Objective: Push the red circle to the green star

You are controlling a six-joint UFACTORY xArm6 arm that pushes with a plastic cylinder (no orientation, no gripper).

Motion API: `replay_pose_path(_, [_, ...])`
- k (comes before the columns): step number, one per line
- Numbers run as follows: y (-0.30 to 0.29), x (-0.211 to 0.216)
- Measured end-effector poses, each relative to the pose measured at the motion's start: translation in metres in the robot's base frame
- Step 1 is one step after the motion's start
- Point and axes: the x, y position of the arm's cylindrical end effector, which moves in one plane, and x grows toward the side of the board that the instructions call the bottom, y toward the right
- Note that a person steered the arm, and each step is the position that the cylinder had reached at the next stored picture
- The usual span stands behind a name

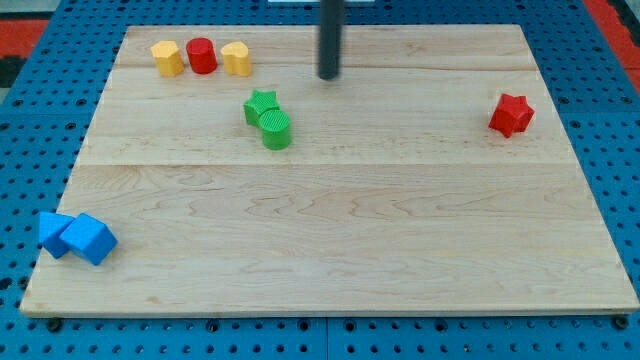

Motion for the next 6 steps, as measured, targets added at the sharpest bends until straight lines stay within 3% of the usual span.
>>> replay_pose_path(1, [-0.092, -0.058])
replay_pose_path(2, [-0.153, -0.061])
replay_pose_path(3, [-0.158, -0.026])
replay_pose_path(4, [-0.077, 0.016])
replay_pose_path(5, [-0.065, 0.052])
replay_pose_path(6, [-0.126, 0.027])
